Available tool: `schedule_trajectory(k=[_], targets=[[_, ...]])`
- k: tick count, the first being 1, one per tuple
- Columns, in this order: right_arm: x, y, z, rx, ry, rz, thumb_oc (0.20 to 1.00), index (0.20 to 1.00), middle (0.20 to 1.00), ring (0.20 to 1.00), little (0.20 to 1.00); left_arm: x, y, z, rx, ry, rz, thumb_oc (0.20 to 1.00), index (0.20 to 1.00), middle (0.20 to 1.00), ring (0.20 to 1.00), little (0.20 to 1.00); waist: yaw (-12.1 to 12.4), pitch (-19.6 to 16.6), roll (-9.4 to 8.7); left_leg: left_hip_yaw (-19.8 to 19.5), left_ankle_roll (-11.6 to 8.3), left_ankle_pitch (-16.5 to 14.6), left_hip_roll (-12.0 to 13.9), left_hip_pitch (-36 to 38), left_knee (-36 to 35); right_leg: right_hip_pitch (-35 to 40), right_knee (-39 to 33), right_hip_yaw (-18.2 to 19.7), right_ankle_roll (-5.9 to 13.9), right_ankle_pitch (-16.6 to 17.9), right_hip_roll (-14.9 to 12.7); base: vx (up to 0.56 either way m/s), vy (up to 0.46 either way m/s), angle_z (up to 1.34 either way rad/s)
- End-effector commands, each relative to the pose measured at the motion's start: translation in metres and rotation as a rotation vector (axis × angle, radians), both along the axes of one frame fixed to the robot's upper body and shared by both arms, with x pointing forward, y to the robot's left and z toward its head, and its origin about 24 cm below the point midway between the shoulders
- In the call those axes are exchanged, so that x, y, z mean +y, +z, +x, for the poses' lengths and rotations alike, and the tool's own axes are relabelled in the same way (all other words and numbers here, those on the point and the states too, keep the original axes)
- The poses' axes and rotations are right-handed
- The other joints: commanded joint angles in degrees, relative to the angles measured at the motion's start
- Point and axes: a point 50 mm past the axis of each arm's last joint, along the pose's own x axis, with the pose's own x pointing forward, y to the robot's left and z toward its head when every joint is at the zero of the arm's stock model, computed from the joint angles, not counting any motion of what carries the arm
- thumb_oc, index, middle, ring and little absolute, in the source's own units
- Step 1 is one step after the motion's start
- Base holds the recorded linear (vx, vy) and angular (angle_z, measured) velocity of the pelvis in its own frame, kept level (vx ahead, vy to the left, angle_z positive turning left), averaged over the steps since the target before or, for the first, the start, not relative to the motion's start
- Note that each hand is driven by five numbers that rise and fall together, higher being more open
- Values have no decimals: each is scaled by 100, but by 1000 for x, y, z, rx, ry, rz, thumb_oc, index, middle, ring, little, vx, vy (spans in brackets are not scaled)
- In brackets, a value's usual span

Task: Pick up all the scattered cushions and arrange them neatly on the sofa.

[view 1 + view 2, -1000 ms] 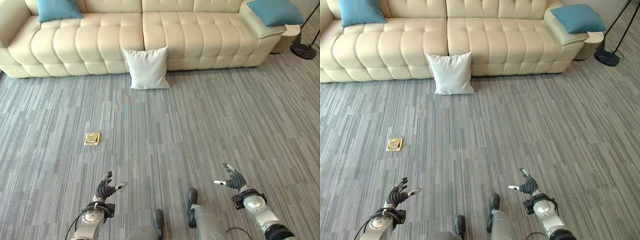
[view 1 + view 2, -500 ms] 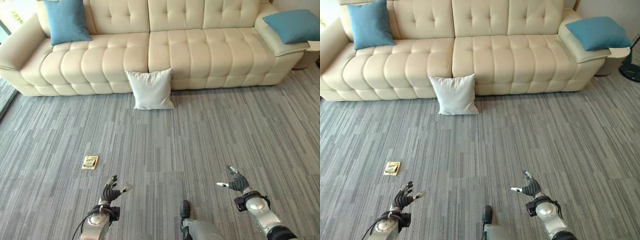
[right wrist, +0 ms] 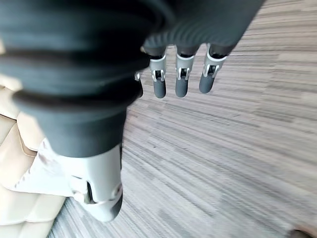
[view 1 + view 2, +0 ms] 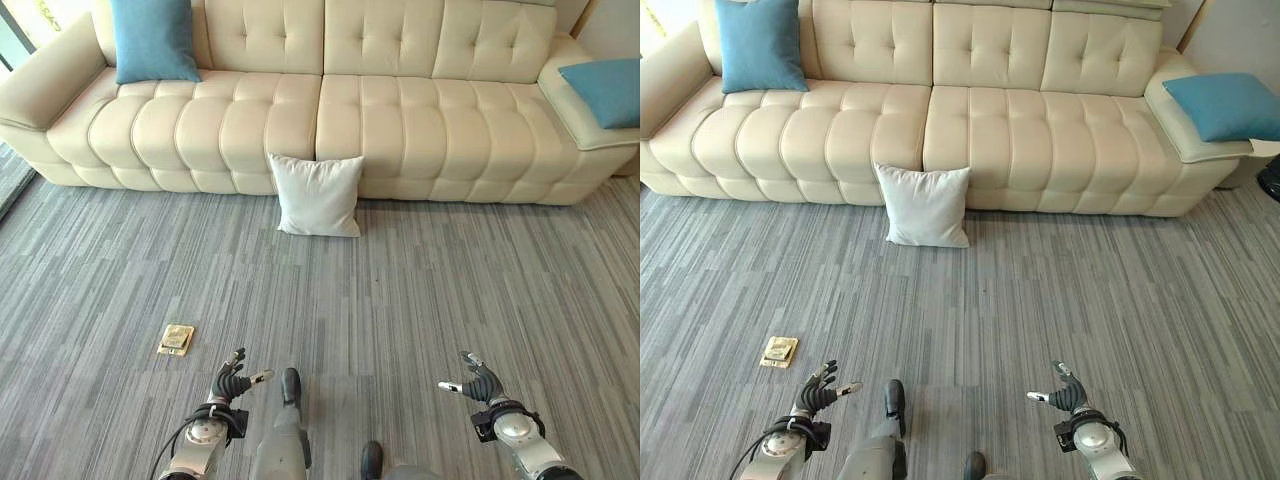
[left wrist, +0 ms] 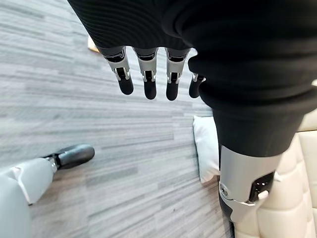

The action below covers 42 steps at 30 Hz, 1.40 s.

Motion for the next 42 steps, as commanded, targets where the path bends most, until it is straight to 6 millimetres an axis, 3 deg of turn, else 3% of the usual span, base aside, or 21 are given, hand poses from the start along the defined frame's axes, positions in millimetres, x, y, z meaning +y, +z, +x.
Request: schedule_trajectory(k=[1,4,7,11,13,15,18,20,23,24,25,27,29,31,33,34,35,39,42], targets=[[2,14,15,-86,39,2,1000,1000,1000,1000,1000,15,22,17,-118,9,38,1000,1000,1000,1000,1000,77,-159,-205,-92,-82,-702,-14,-185,702,-385,874,346,420,-186,-266,302,258,-21],[15,21,26,-123,85,18,1000,1000,1000,1000,1000,22,32,26,-163,14,55,1000,1000,1000,1000,1000,51,0,-304,-28,183,-979,-226,58,795,-1040,2177,545,632,636,-490,178,234,-7],[23,25,32,-150,95,42,1000,1000,1000,1000,1000,22,33,29,-169,18,57,1000,1000,1000,1000,1000,-15,67,-186,-67,314,-1204,-282,383,750,-1609,2771,506,508,737,-405,224,204,9],[23,26,33,-150,106,42,1000,1000,1000,1000,1000,20,33,27,-170,18,46,1000,1000,1000,1000,1000,-174,169,-117,-196,330,-1465,-415,938,567,-2107,2018,47,403,465,-239,332,90,10],[22,27,35,-156,98,37,1000,1000,1000,1000,1000,18,32,28,-165,15,40,1000,1000,1000,1000,1000,-261,203,-166,-240,323,-1635,-538,1209,519,-2371,1259,-171,457,599,-204,291,-3,30],[20,26,34,-146,97,29,1000,1000,1000,1000,1000,16,30,28,-159,11,34,1000,1000,1000,1000,1000,-349,227,-181,-350,318,-1773,-584,1391,544,-2391,872,-158,525,690,-146,342,-19,5],[17,25,32,-137,93,23,1000,1000,1000,1000,1000,13,29,27,-155,8,26,1000,1000,1000,1000,1000,-401,221,-198,-424,300,-1911,-605,1554,594,-2427,805,-194,532,765,-123,352,-85,15],[11,20,21,-109,78,26,1000,1000,1000,1000,1000,11,25,22,-135,-10,23,1000,1000,1000,1000,1000,-432,33,-223,-542,208,-2165,-557,1841,606,-2209,827,-211,400,722,-126,477,-179,32],[8,20,18,-108,72,22,1000,1000,1000,1000,1000,9,24,21,-132,-13,17,1000,1000,1000,1000,1000,-455,-6,-167,-590,60,-2101,-447,1863,783,-2066,844,-246,310,662,-72,258,-158,34],[4,21,17,-113,64,18,1000,1000,1000,1000,1000,8,23,21,-128,-20,15,1000,1000,1000,1000,1000,-472,-40,-137,-605,-151,-1849,-305,1798,1086,-1906,767,-214,219,572,23,251,-192,17],[4,21,17,-113,64,18,1000,1000,1000,1000,1000,8,23,21,-128,-20,15,1000,1000,1000,1000,1000,-475,-40,-133,-610,-156,-1855,-299,1794,1096,-1900,762,-220,215,573,28,250,-223,0],[2,24,17,-128,64,18,1000,1000,1000,1000,1000,6,23,22,-127,-29,9,1000,1000,1000,1000,1000,-493,-25,-157,-580,-336,-1477,-160,1544,1804,-1719,728,-178,73,438,117,217,-183,5],[0,23,17,-123,57,10,1000,1000,1000,1000,1000,3,21,24,-125,-29,1,1000,1000,1000,1000,1000,-473,13,-199,-549,-309,-1398,-113,1286,2171,-1563,720,-137,-3,323,116,227,-142,-3],[-3,25,17,-125,58,0,1000,1000,1000,1000,1000,-3,20,26,-121,-38,-10,1000,1000,1000,1000,1000,-391,12,-302,-513,-116,-1771,-310,799,1856,-1306,626,-45,7,183,68,253,-67,-5],[-4,24,16,-121,56,-4,1000,1000,1000,1000,1000,-3,20,25,-120,-39,-11,1000,1000,1000,1000,1000,-356,26,-308,-519,-90,-1777,-367,703,1700,-1226,602,-16,16,140,75,163,-9,-10],[-6,24,16,-119,54,-12,1000,1000,1000,1000,1000,-4,20,25,-121,-39,-13,1000,1000,1000,1000,1000,-308,31,-286,-556,-92,-1607,-398,484,1476,-1133,550,25,25,103,119,319,40,-31],[-5,22,16,-112,48,-15,1000,1000,1000,1000,1000,-4,19,23,-116,-37,-10,1000,1000,1000,1000,1000,-162,82,-187,-661,-160,-968,-358,51,791,-816,438,164,17,-42,272,323,40,-21],[0,19,14,-101,57,-9,1000,1000,1000,1000,1000,-2,16,18,-100,-29,-12,1000,1000,1000,1000,1000,-68,-23,-133,-436,-158,-679,-258,24,344,-462,418,368,105,-235,286,423,196,-37],[5,16,12,-84,80,-8,1000,1000,1000,1000,1000,-1,15,16,-90,-28,-8,1000,1000,1000,1000,1000,-46,-147,-175,-341,-38,-849,-326,62,644,-456,795,389,275,-269,1,310,247,-40]])
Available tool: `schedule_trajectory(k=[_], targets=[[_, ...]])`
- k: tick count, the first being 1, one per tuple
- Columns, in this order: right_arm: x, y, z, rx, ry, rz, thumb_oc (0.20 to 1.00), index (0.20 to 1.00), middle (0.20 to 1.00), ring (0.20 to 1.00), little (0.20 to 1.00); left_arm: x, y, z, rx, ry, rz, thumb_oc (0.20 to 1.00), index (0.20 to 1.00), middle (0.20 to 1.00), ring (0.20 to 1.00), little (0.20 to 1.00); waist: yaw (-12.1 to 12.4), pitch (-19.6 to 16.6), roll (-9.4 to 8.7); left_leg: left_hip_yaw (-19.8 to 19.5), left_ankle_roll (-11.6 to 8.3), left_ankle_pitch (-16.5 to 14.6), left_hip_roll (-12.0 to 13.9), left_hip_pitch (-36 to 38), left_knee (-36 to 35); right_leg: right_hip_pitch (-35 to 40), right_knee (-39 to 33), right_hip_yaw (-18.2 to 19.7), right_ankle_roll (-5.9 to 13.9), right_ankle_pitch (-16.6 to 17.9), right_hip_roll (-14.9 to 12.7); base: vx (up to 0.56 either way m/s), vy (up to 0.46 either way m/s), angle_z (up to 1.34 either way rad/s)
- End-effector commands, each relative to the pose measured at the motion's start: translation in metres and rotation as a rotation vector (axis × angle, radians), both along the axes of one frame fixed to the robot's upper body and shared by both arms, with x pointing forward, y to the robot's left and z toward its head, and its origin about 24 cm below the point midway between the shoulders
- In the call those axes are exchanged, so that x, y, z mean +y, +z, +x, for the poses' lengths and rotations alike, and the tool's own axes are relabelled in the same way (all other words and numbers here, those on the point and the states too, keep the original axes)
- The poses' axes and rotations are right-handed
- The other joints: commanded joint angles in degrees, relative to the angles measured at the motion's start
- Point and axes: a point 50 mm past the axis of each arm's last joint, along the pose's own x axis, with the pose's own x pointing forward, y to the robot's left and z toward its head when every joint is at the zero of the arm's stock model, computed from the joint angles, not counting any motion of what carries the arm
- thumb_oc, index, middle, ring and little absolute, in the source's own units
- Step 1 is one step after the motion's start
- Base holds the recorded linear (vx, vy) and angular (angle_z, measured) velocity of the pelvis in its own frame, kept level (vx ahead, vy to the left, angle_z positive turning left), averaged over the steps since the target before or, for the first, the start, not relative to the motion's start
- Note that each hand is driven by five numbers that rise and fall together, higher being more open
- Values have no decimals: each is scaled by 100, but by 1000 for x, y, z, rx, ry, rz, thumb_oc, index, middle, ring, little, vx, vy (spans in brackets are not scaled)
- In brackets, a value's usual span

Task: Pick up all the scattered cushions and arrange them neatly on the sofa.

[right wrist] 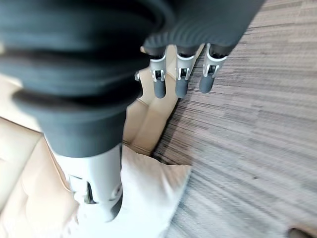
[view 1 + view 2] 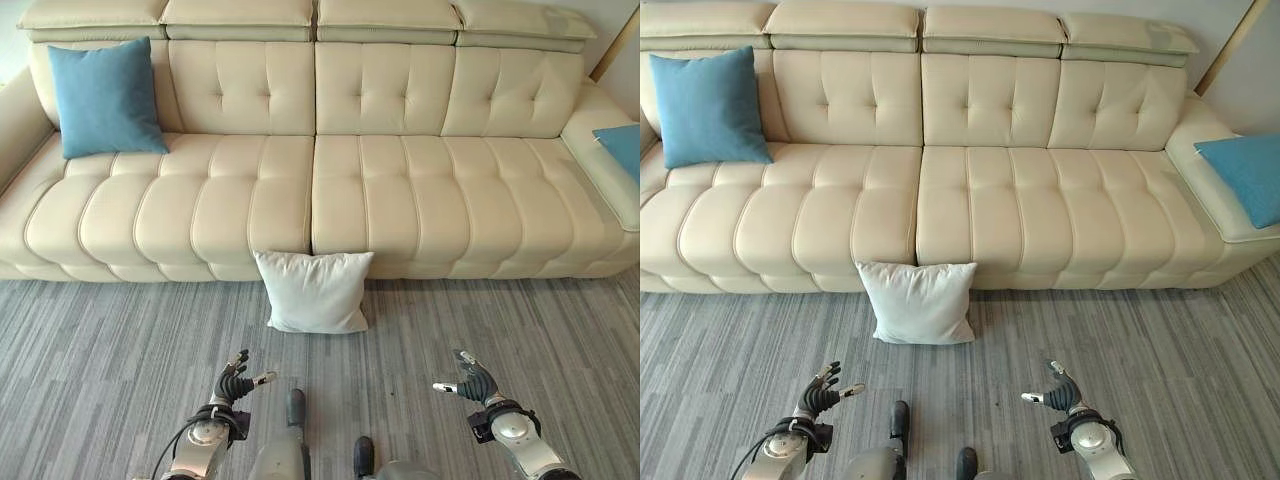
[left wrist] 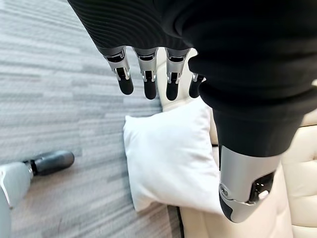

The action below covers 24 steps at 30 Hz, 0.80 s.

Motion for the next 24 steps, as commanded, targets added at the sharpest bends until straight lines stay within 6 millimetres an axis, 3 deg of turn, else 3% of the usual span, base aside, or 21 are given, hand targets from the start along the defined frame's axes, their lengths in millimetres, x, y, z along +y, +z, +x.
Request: schedule_trajectory(k=[1,2,4,5,7,9,10,14,17,19,20,21,24], targets=[[6,12,14,-73,41,-1,1000,1000,1000,1000,1000,6,15,15,-95,0,6,1000,1000,1000,1000,1000,230,-166,-263,-10,-121,-778,-131,-150,618,-352,1518,115,680,-416,-457,224,205,-29],[6,12,14,-73,41,-1,1000,1000,1000,1000,1000,6,16,15,-95,0,6,1000,1000,1000,1000,1000,241,-168,-268,3,-117,-785,-133,-157,626,-371,1544,129,685,-429,-464,189,195,-32],[12,17,21,-95,65,5,1000,1000,1000,1000,1000,10,20,22,-112,0,21,1000,1000,1000,1000,1000,190,-29,-268,38,54,-958,-202,24,736,-821,2417,215,798,127,-577,118,132,-15],[15,18,24,-107,69,11,1000,1000,1000,1000,1000,11,21,23,-118,2,24,1000,1000,1000,1000,1000,172,3,-252,61,85,-1010,-211,127,726,-956,2648,188,826,225,-590,237,176,7],[19,18,25,-111,76,22,1000,1000,1000,1000,1000,11,22,23,-123,1,27,1000,1000,1000,1000,1000,78,42,-120,72,119,-1099,-181,516,537,-1472,2916,-62,707,247,-550,251,142,8],[19,18,25,-111,77,22,1000,1000,1000,1000,1000,11,22,23,-123,1,27,1000,1000,1000,1000,1000,68,54,-125,64,117,-1099,-188,535,528,-1460,2932,-69,706,230,-558,167,13,7],[18,18,25,-105,72,19,1000,1000,1000,1000,1000,12,23,22,-126,5,22,1000,1000,1000,1000,1000,-17,63,-87,15,78,-1182,-209,810,327,-1689,2151,-465,630,41,-520,252,-7,18],[16,17,25,-97,67,12,1000,1000,1000,1000,1000,13,22,22,-121,15,22,1000,1000,1000,1000,1000,-152,133,-146,-152,44,-1310,-282,1096,240,-1907,1258,-423,680,242,-343,255,-62,3],[16,15,22,-91,61,19,1000,1000,1000,1000,1000,13,21,22,-121,14,25,1000,1000,1000,1000,1000,-171,140,-215,-225,6,-1415,-302,1199,249,-1847,927,-434,727,349,-361,201,-118,22],[14,11,16,-69,54,22,1000,1000,1000,1000,1000,12,18,18,-102,2,29,1000,1000,1000,1000,1000,-161,37,-248,-248,-60,-1502,-277,1267,252,-1678,820,-364,643,320,-348,267,-197,36],[7,9,11,-62,30,21,1000,1000,1000,1000,1000,11,17,16,-95,-11,32,1000,1000,1000,1000,1000,-188,-18,-254,-225,-268,-1594,-180,1200,519,-1451,683,-373,559,268,-340,224,-187,34],[7,9,11,-62,30,21,1000,1000,1000,1000,1000,11,17,16,-95,-11,32,1000,1000,1000,1000,1000,-195,-15,-252,-234,-270,-1606,-176,1192,540,-1441,675,-383,557,270,-338,178,-190,53],[1,14,14,-82,17,8,1000,1000,1000,1000,1000,6,19,22,-105,-42,33,1000,1000,1000,1000,1000,-177,148,-311,-207,-534,-1259,-20,454,1906,-1176,568,-443,365,172,-349,24,-159,61]])
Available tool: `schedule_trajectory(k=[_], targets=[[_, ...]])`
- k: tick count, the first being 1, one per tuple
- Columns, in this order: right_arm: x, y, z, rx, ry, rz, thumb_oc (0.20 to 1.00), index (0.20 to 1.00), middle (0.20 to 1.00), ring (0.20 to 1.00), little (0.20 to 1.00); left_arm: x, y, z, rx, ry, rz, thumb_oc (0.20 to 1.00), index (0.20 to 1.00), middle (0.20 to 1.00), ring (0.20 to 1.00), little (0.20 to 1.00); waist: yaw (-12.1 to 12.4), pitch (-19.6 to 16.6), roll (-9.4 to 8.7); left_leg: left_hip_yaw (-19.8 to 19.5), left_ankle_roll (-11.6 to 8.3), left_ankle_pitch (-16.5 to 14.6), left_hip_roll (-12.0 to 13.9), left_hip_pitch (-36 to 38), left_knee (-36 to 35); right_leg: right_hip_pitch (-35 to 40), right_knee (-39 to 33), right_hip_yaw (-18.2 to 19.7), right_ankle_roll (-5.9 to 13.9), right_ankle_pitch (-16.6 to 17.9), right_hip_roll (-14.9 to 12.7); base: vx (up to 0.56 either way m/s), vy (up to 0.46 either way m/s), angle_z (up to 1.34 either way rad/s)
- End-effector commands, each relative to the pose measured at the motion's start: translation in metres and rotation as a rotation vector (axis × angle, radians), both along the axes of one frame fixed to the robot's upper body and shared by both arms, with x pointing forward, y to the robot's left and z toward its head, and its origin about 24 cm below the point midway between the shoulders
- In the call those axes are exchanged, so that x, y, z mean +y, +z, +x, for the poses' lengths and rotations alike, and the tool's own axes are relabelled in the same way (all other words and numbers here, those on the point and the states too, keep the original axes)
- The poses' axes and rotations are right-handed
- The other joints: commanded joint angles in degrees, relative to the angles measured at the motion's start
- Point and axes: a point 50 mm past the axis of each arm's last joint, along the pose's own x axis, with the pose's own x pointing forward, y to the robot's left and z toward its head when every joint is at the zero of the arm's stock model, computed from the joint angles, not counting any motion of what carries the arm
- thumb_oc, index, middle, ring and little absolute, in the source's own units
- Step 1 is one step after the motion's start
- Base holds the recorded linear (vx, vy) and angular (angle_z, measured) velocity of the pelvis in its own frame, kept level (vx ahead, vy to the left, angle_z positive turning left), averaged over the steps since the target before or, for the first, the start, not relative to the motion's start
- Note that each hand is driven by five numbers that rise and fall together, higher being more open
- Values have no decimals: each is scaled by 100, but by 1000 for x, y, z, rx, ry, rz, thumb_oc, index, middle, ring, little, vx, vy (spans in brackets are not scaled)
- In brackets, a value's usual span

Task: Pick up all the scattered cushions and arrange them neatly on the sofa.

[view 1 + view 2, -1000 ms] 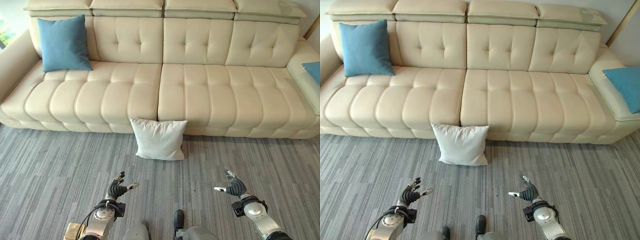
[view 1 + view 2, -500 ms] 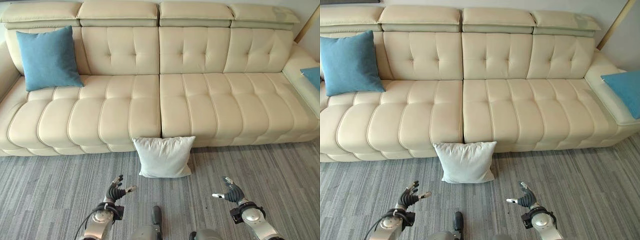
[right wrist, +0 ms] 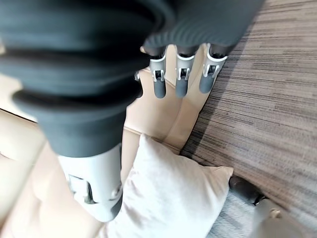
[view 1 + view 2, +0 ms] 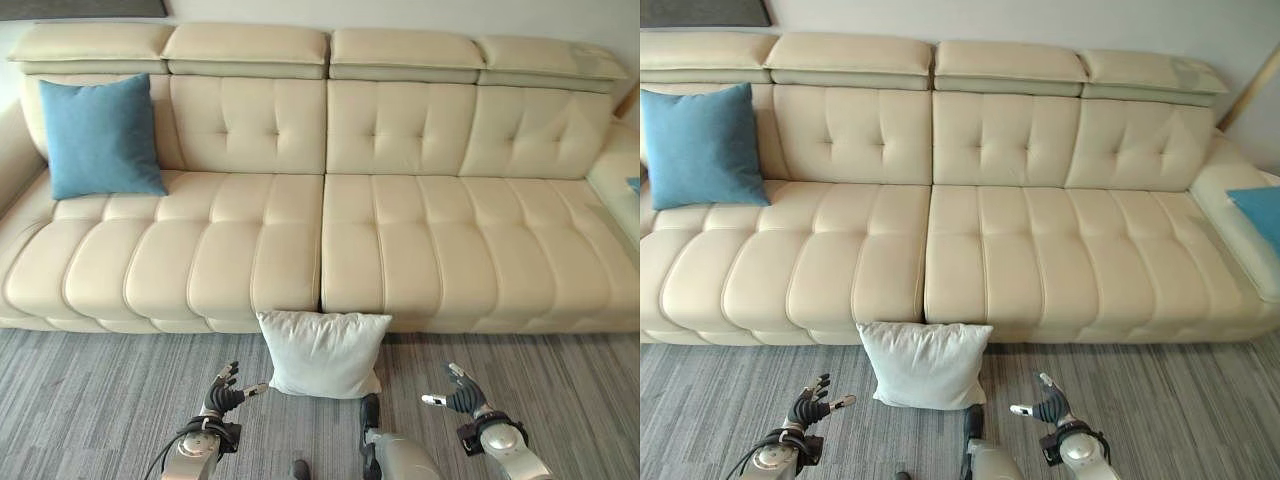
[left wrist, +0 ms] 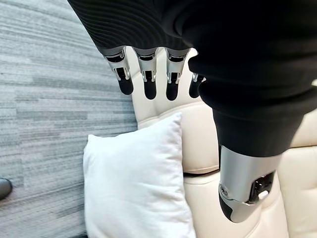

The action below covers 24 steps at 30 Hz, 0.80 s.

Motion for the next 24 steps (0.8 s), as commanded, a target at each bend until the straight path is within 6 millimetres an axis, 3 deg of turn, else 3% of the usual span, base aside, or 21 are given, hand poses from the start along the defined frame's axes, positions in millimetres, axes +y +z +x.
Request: schedule_trajectory(k=[1,6,13,18,21,22,23,24], targets=[[-12,26,31,-141,7,-26,1000,1000,1000,1000,1000,-1,19,27,-121,-41,9,1000,1000,1000,1000,1000,-14,195,-150,258,-394,224,115,-1150,1651,553,254,209,246,-1045,-140,32,-116,24],[-15,28,32,-142,9,-44,1000,1000,1000,1000,1000,-2,16,24,-99,-41,12,1000,1000,1000,1000,1000,51,160,-175,220,-302,218,168,-1327,1005,735,214,335,217,-1185,-46,140,-20,-10],[-18,23,25,-111,14,-69,1000,1000,1000,1000,1000,4,12,15,-74,-33,34,1000,1000,1000,1000,1000,6,-66,-10,186,-221,359,185,-735,23,896,203,484,275,-1266,30,111,86,-20],[-15,20,24,-97,22,-72,1000,1000,1000,1000,1000,9,13,16,-75,-22,52,1000,1000,1000,1000,1000,33,-109,5,248,-174,334,128,-577,-140,945,152,530,333,-1229,-24,59,75,-4],[-12,25,37,-128,28,-81,1000,1000,1000,1000,1000,18,22,26,-110,-3,100,1000,1000,1000,1000,1000,91,-6,26,274,-103,283,40,-638,-127,823,191,577,413,-1198,-110,-61,70,-5],[-10,36,56,-178,18,-85,1000,1000,1000,1000,1000,23,35,44,-173,22,124,1000,1000,1000,1000,1000,132,264,67,279,-82,267,2,-951,10,441,408,610,440,-1188,-179,-218,58,-12],[-10,36,57,-180,18,-85,1000,1000,1000,1000,1000,23,35,45,-175,22,124,1000,1000,1000,1000,1000,132,257,67,280,-81,264,2,-973,23,417,422,612,440,-1192,-180,-327,67,-7],[-9,44,69,-215,12,-86,1000,1000,1000,1000,1000,27,43,56,-212,41,134,1000,1000,1000,1000,1000,152,435,92,283,-75,261,-13,-1274,198,83,640,648,440,-1184,-212,-420,72,5]])
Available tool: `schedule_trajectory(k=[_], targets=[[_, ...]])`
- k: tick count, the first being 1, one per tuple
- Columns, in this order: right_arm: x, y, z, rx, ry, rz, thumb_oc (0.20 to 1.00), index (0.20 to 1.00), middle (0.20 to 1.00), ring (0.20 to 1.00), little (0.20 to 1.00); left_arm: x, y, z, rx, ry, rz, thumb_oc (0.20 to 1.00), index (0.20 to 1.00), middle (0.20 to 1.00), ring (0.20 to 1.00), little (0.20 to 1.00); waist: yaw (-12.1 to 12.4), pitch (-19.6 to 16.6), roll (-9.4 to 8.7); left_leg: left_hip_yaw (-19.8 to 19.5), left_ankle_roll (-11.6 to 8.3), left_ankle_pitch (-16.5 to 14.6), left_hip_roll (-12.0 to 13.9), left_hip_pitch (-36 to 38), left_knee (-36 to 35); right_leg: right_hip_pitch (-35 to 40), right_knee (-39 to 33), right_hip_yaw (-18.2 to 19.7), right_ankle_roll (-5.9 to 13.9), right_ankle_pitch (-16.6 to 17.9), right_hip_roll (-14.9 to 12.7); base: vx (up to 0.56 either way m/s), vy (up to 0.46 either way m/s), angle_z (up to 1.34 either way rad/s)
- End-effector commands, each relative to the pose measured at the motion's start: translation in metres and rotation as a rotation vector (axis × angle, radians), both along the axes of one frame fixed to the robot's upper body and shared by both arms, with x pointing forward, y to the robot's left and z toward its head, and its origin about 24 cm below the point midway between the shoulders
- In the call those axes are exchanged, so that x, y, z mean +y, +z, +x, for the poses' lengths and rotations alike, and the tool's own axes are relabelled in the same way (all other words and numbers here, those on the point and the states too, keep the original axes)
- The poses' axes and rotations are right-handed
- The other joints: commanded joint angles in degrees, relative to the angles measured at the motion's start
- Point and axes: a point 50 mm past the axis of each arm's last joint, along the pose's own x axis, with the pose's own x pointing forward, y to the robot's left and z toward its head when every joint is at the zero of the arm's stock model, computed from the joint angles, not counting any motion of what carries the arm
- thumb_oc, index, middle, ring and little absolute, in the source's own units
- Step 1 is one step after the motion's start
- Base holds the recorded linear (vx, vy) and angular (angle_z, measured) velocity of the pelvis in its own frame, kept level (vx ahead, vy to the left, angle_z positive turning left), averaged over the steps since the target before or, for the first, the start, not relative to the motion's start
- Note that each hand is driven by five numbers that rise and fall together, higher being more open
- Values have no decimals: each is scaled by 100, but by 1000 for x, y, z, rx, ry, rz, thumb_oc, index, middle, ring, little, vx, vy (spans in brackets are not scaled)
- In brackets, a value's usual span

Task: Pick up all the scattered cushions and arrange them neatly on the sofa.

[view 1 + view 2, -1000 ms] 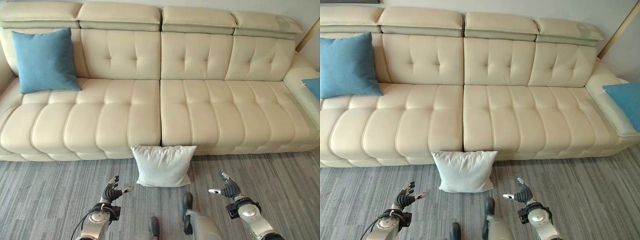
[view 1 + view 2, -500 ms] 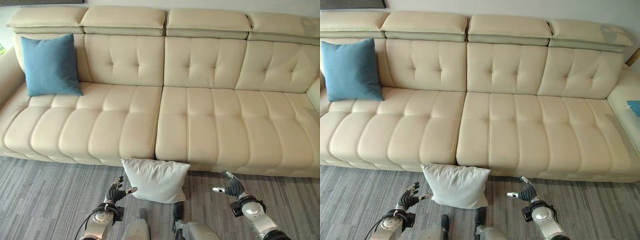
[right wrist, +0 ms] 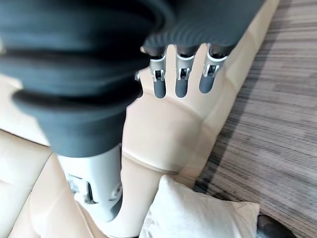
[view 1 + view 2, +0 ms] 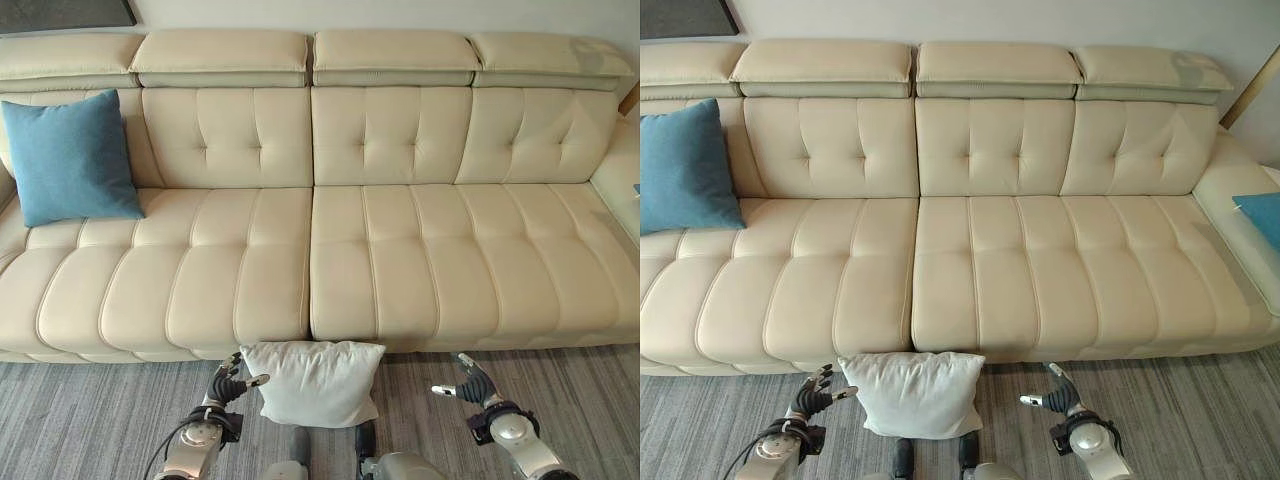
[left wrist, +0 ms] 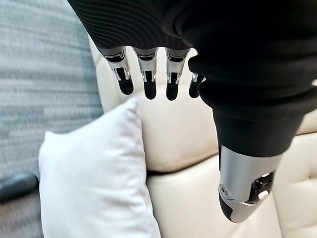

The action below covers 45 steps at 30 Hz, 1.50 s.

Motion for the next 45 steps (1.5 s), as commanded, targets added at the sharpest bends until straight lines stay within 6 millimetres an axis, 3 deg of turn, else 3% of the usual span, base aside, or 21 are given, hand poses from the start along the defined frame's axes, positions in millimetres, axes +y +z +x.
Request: schedule_trajectory(k=[1,2,4,5,6,10,11,18,19,21,25,26,28,29,30,31,33,36,45], targets=[[4,44,59,-210,-10,-15,1000,1000,1000,1000,1000,22,44,53,-210,74,88,1000,1000,1000,1000,1000,131,654,-61,33,-216,-758,-22,-974,1177,-1023,1252,356,606,-753,-573,-420,72,8],[4,44,60,-212,-10,-15,1000,1000,1000,1000,1000,22,44,54,-212,74,87,1000,1000,1000,1000,1000,132,636,-62,36,-216,-766,-22,-1018,1203,-1067,1275,361,606,-759,-574,-348,62,7],[3,69,88,-294,-33,-30,1000,1000,1000,1000,1000,36,64,75,-269,130,114,1000,1000,1000,1000,1000,131,857,-3,99,-199,-800,-45,-1837,1739,-1857,1772,436,586,-796,-662,-207,40,3],[3,69,89,-295,-33,-29,1000,1000,1000,1000,1000,36,64,75,-270,130,113,1000,1000,1000,1000,1000,130,839,-4,100,-198,-808,-44,-1878,1763,-1897,1793,438,586,-803,-663,-242,56,0],[3,91,109,-364,-43,-43,1000,1000,1000,1000,1000,48,79,87,-305,167,134,1000,1000,1000,1000,1000,103,1003,24,148,-194,-862,-41,-2386,2099,-2412,2096,504,584,-858,-689,-158,53,-6],[3,133,140,-477,-45,-88,1000,1000,1000,1000,1000,60,117,114,-406,179,159,1000,1000,1000,1000,1000,69,1283,69,232,-181,-1017,95,-3603,2956,-3618,2880,669,548,-999,-724,-154,27,-9],[-1,152,151,-520,-65,-110,1000,1000,1000,1000,1000,62,139,128,-466,180,172,1000,1000,1000,1000,1000,57,1357,87,163,-214,-1260,138,-4161,3407,-4182,3343,762,546,-1229,-701,-42,-11,1],[2,195,172,-637,-101,-92,1000,1000,1000,1000,1000,56,181,152,-590,162,186,1000,1000,1000,1000,1000,57,1383,111,43,-186,-1396,153,-5546,4126,-5525,4089,845,476,-1422,-679,-30,-21,3],[20,216,181,-704,-61,-65,1000,1000,1000,1000,1000,49,199,162,-643,141,186,1000,1000,1000,1000,1000,78,1343,120,-8,-148,-1446,138,-6134,4428,-6105,4398,899,450,-1486,-672,2,-37,-1],[43,235,188,-765,4,-48,1000,1000,1000,1000,1000,32,219,175,-707,88,194,1000,1000,1000,1000,1000,109,1334,156,-67,-104,-1487,97,-6473,4636,-6446,4625,901,433,-1529,-677,1,-44,3],[95,260,196,-851,109,29,1000,1000,1000,1000,1000,3,250,193,-786,24,231,1000,1000,1000,1000,1000,178,1349,175,-144,-71,-1511,44,-6848,4851,-6800,4853,847,416,-1561,-647,-2,-29,9],[96,261,196,-852,108,30,1000,1000,1000,1000,1000,3,251,194,-788,24,232,1000,1000,1000,1000,1000,178,1349,176,-147,-72,-1514,44,-6862,4860,-6811,4860,845,415,-1564,-648,-2,-54,5],[144,265,195,-853,193,118,1000,1000,1000,1000,1000,-11,260,205,-783,50,232,1000,1000,1000,1000,1000,207,1311,161,-198,-69,-1501,-1,-7078,4959,-7013,4973,820,392,-1565,-627,-2,-61,3],[156,264,193,-846,219,148,598,598,598,598,598,-17,265,208,-790,52,227,1000,1000,1000,1000,1000,216,1296,156,-223,-67,-1486,-24,-7111,4968,-7042,4986,817,388,-1555,-620,-6,-50,6],[168,265,191,-846,242,174,357,357,357,357,357,-23,269,210,-807,61,208,881,881,881,881,881,228,1281,165,-241,-66,-1467,-43,-7148,4968,-7076,5005,807,382,-1551,-627,-10,-50,8],[181,265,188,-848,268,210,200,200,200,200,200,-30,278,212,-846,70,180,200,200,200,200,200,240,1255,167,-265,-70,-1442,-58,-7172,4938,-7105,5006,792,379,-1538,-631,-11,-30,8],[196,270,182,-876,313,250,200,200,200,200,200,-40,291,213,-911,66,145,200,200,200,200,200,245,1219,174,-292,-80,-1403,-69,-7147,4855,-7094,4943,790,386,-1506,-622,-23,-12,4],[203,275,175,-928,354,298,200,200,200,200,200,-47,309,208,-1027,35,146,200,200,200,200,200,249,1157,177,-310,-98,-1328,-71,-7009,4622,-6961,4742,776,411,-1437,-620,-24,17,3],[192,281,154,-1052,406,377,200,200,200,200,200,-53,295,182,-1179,77,47,200,200,200,200,200,234,990,46,-347,-150,-1176,-26,-5930,3608,-5976,3855,704,552,-1208,-621,-29,29,1]])
